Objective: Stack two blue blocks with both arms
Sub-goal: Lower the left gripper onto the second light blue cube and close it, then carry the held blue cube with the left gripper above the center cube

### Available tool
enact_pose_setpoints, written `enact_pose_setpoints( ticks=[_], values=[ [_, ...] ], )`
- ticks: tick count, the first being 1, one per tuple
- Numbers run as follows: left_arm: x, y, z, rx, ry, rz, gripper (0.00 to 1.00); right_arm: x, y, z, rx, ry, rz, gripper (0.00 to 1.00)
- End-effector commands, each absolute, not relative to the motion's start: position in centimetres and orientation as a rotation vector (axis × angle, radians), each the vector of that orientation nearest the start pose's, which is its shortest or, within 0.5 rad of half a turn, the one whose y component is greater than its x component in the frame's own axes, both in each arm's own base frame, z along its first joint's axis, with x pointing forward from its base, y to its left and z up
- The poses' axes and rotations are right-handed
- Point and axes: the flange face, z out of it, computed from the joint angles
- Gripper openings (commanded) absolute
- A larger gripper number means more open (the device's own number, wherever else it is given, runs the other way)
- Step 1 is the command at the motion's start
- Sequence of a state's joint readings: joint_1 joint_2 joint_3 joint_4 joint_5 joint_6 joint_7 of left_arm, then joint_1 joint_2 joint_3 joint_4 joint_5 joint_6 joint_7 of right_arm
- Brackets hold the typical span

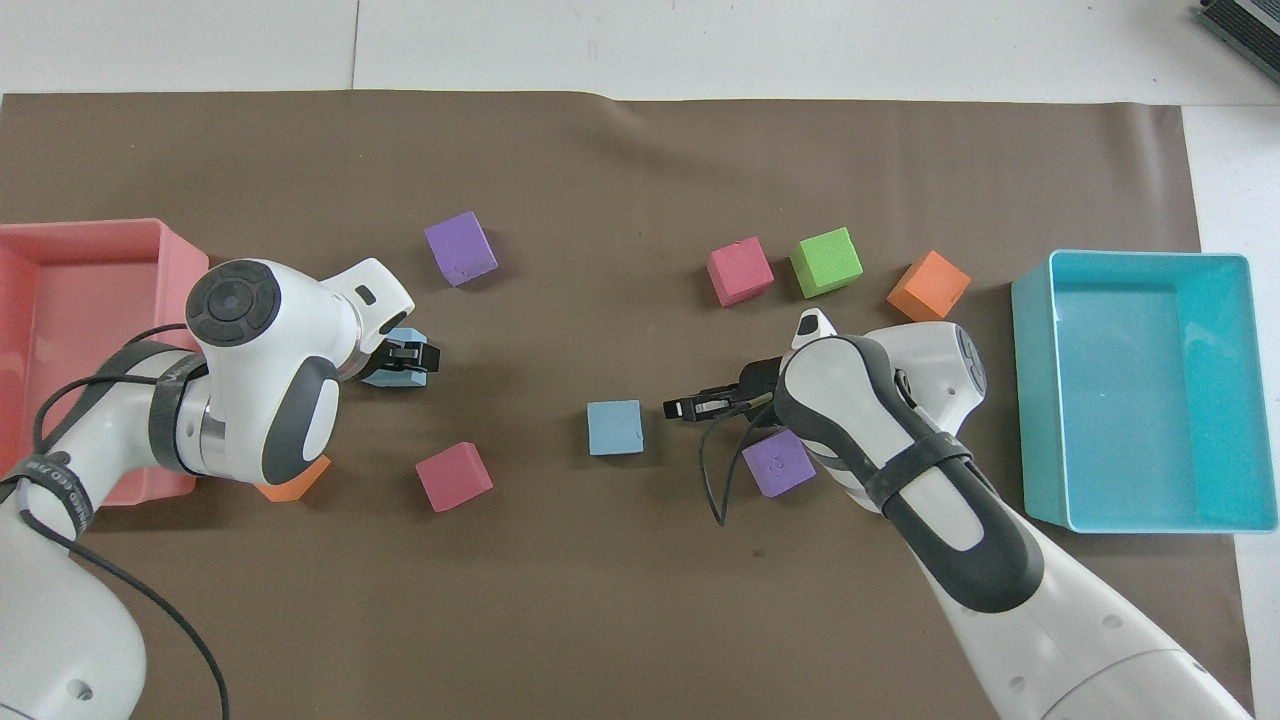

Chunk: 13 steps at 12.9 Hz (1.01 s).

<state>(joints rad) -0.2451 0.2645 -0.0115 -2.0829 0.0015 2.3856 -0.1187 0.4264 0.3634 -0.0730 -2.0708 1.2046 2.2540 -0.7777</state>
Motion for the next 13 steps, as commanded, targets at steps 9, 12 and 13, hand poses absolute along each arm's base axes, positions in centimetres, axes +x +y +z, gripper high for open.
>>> enact_pose_setpoints(
  ticks=[9,12,13],
  values=[
    [56.8,-16.0,37.5,-3.128,0.250,-0.090,0.17,53.5,22.7,24.9,-2.298,-0.238,-0.052,0.00],
    [55.9,-19.3,44.6,-3.124,0.261,-0.048,0.17,53.5,22.7,24.9,-2.298,-0.238,-0.052,0.00],
    [55.9,-20.8,46.8,-3.125,0.209,-0.030,0.17,53.5,22.7,24.9,-2.298,-0.238,-0.052,0.00]
  ],
)
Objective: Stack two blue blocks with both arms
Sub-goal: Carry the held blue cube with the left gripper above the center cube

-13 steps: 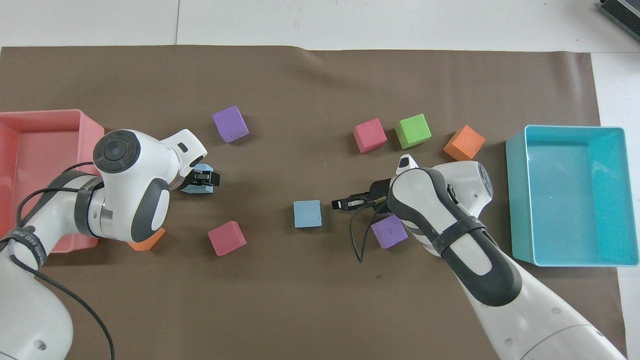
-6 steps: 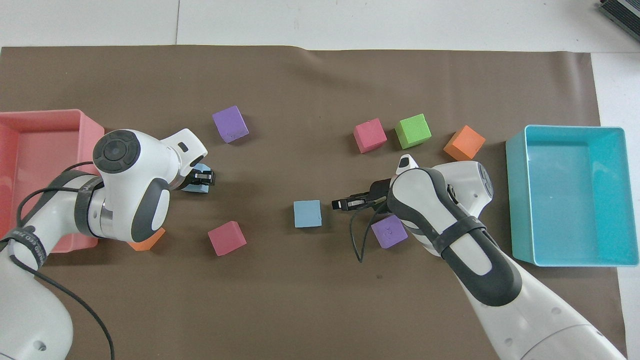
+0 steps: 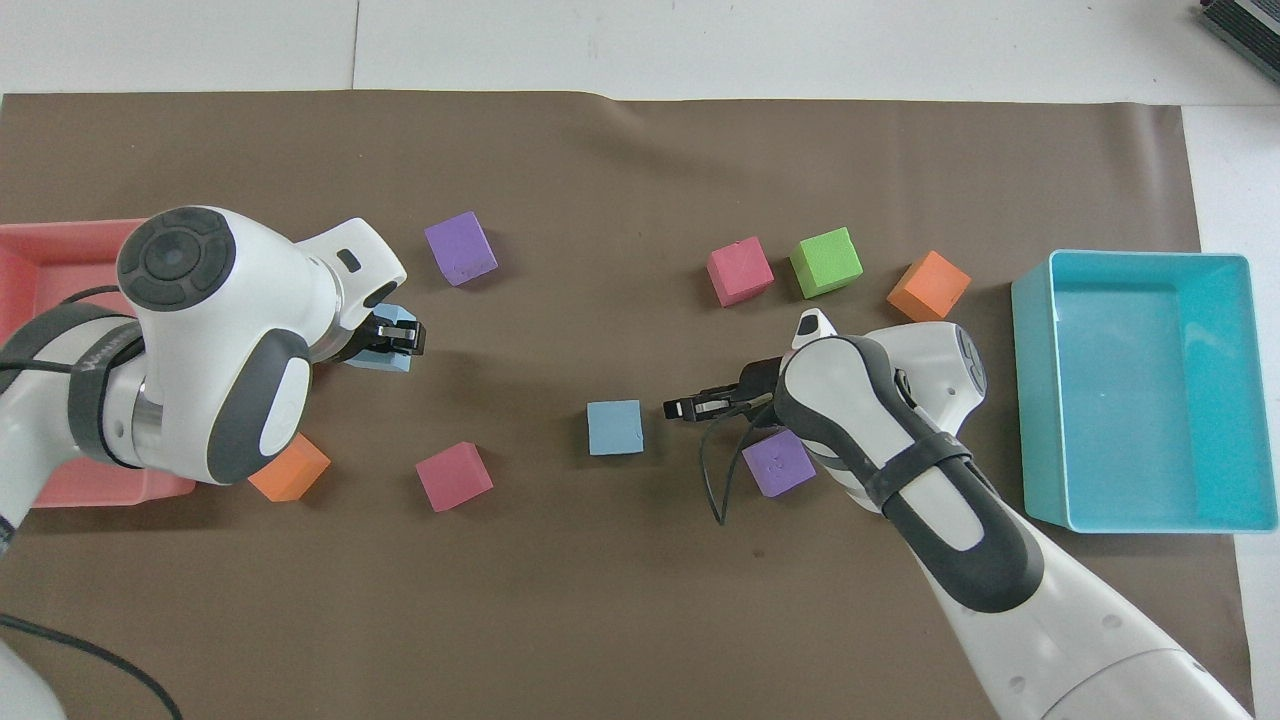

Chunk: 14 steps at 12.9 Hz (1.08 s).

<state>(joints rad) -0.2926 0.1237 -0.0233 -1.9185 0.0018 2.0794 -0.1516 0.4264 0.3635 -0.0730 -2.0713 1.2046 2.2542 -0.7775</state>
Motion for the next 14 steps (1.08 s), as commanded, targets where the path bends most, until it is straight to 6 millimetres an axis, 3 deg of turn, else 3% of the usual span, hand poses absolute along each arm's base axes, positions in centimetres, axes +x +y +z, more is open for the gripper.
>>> enact_pose_setpoints(
  ticks=[1,5,7,9,10,14],
  values=[
    [55.7,-22.6,48.2,-3.126,0.170,-0.019,0.17,53.5,22.7,24.9,-2.298,-0.238,-0.052,0.00],
    [52.9,-30.0,48.9,-3.157,0.045,-0.066,0.15,53.5,22.7,24.9,-2.298,-0.241,-0.053,0.00],
    [51.2,-35.2,46.3,-3.167,0.004,-0.088,0.15,53.5,22.7,24.9,-2.297,-0.239,-0.053,0.00],
    [50.3,-37.7,44.2,-3.184,-0.023,-0.103,0.15,53.5,22.7,24.9,-2.298,-0.241,-0.053,0.00],
    [49.4,-39.7,42.2,-3.188,-0.018,-0.102,0.15,53.5,22.7,24.9,-2.298,-0.238,-0.052,0.00],
    [48.4,-40.8,39.9,-3.212,-0.090,-0.135,0.14,53.5,22.7,24.9,-2.298,-0.241,-0.053,0.00]
  ],
)
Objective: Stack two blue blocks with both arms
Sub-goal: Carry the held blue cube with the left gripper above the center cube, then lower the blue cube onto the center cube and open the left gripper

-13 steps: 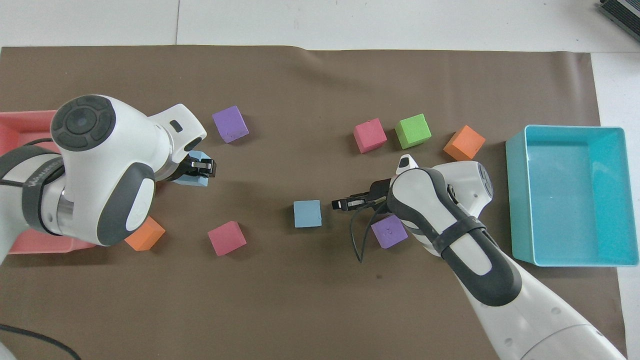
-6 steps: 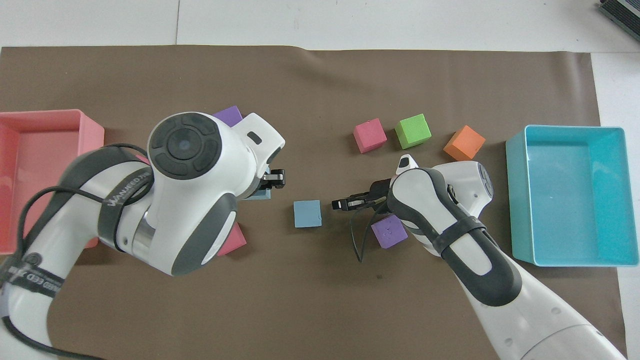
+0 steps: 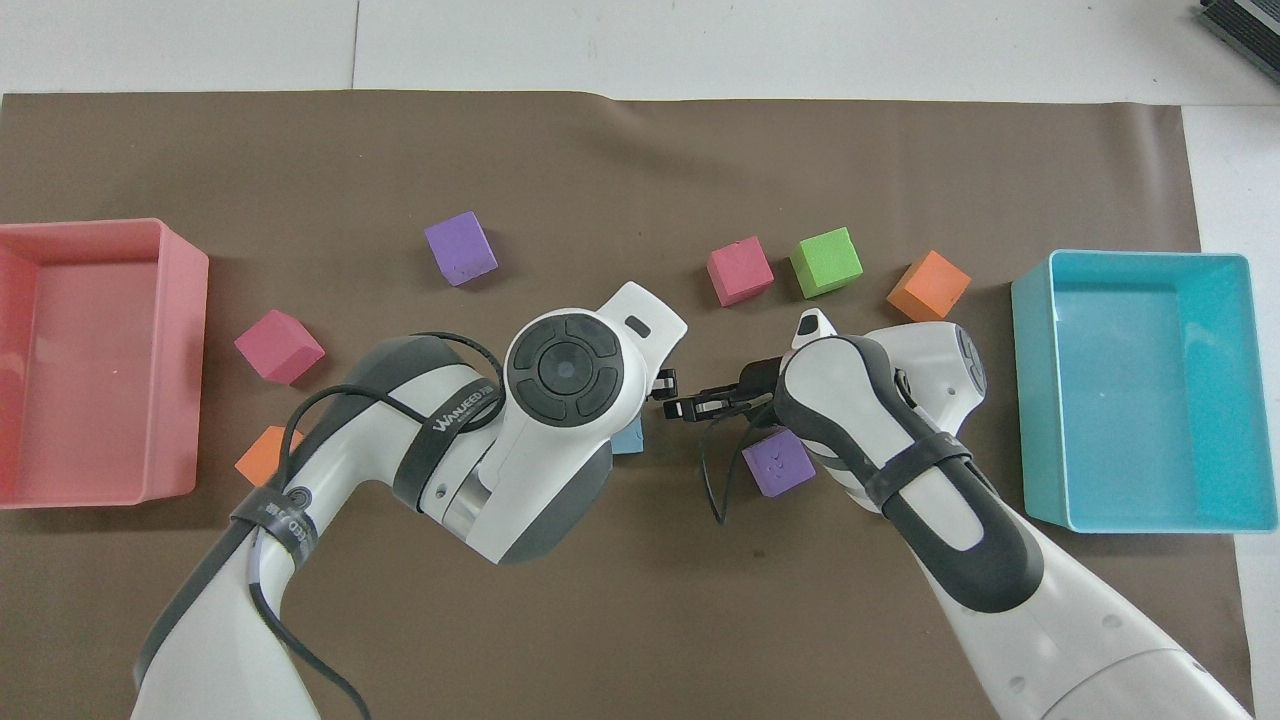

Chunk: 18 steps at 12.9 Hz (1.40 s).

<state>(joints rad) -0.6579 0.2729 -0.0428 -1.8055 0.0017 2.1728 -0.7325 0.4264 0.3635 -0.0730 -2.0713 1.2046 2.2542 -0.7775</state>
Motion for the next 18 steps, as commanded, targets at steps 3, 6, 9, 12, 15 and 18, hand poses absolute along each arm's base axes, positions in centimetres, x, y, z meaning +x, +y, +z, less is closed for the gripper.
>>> enact_pose_setpoints(
  ticks=[3,6,9,12,15,18],
  values=[
    [47.2,-41.3,37.6,-3.186,-0.083,-0.085,0.14,53.5,22.7,24.9,-2.299,-0.240,-0.051,0.00],
    [46.1,-41.2,37.2,-3.177,-0.065,-0.068,0.15,53.5,22.7,24.9,-2.298,-0.243,-0.054,0.00],
    [45.9,-41.2,37.1,-3.177,-0.062,-0.067,0.17,53.5,22.7,24.9,-2.298,-0.243,-0.054,0.00],
    [45.4,-41.2,37.0,-3.173,-0.055,-0.059,0.18,53.5,22.7,24.9,-2.298,-0.243,-0.054,0.00],
    [45.2,-41.3,36.9,-3.172,-0.047,-0.058,0.18,53.5,22.7,24.9,-2.298,-0.242,-0.052,0.00],
    [45.2,-41.3,37.0,-3.173,-0.045,-0.059,0.19,53.5,22.7,24.9,-2.298,-0.242,-0.052,0.00]
  ],
)
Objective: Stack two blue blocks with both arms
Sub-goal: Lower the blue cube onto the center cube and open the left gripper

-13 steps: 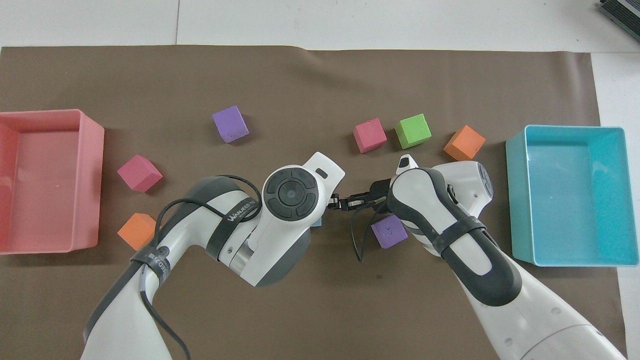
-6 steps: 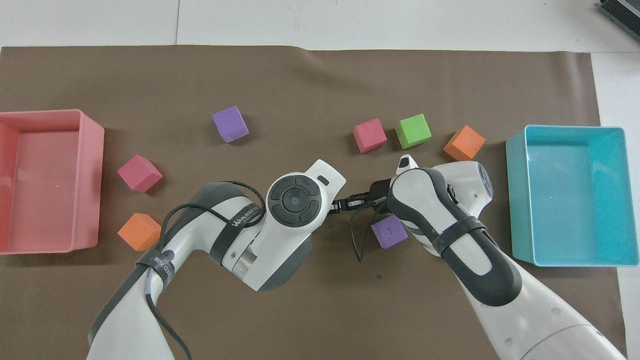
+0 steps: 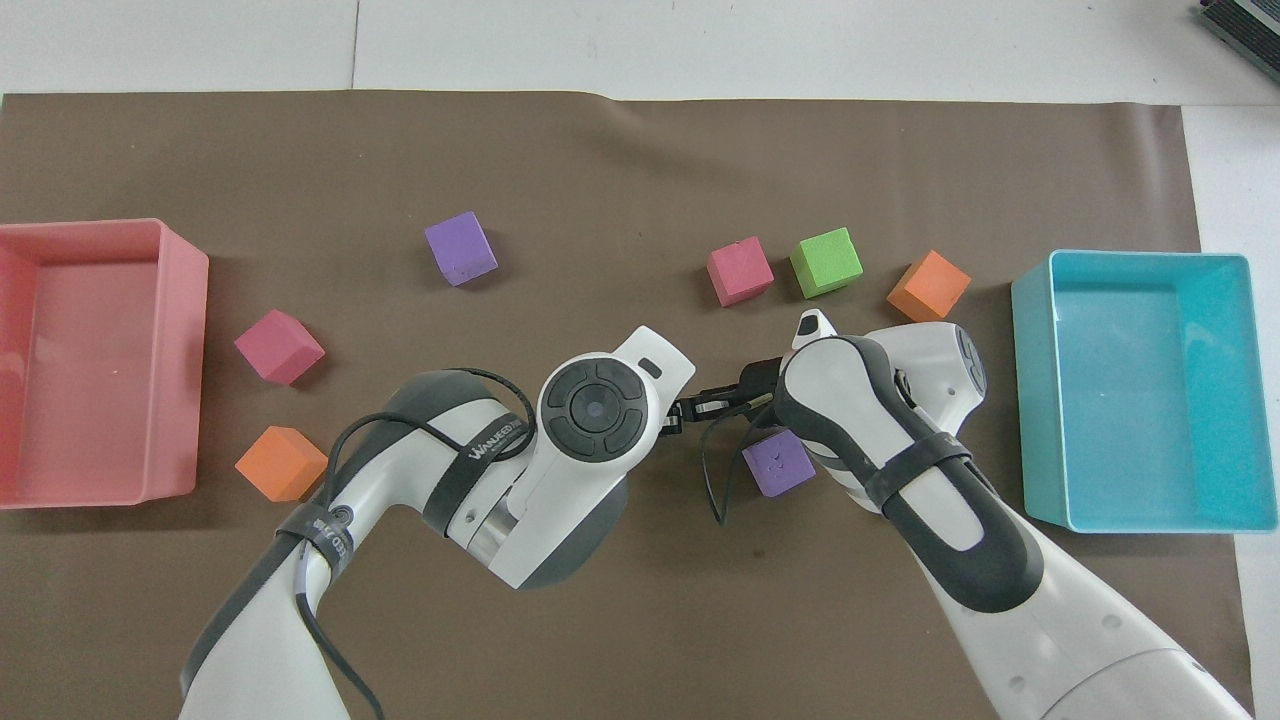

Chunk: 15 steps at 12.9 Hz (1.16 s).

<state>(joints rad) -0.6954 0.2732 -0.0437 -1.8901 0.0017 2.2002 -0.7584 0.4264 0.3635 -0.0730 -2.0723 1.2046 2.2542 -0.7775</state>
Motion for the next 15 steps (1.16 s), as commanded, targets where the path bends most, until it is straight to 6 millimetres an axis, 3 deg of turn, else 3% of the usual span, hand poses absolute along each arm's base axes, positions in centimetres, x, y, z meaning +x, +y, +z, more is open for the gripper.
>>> enact_pose_setpoints(
  ticks=[1,6,9,15],
  values=[
    [45.18,-41.32,36.95,-3.172,-0.045,-0.058,0.20,53.45,22.67,24.87,-2.298,-0.242,-0.052,0.00],
    [45.22,-41.35,36.99,-3.175,-0.038,-0.063,0.46,53.45,22.67,24.87,-2.298,-0.242,-0.052,0.00],
    [45.24,-41.37,37.02,-3.177,-0.033,-0.067,0.74,53.45,22.67,24.87,-2.298,-0.242,-0.052,0.00],
    [45.24,-41.37,37.02,-3.177,-0.030,-0.067,0.79,53.45,22.66,24.87,-2.299,-0.244,-0.052,0.00]
  ],
)
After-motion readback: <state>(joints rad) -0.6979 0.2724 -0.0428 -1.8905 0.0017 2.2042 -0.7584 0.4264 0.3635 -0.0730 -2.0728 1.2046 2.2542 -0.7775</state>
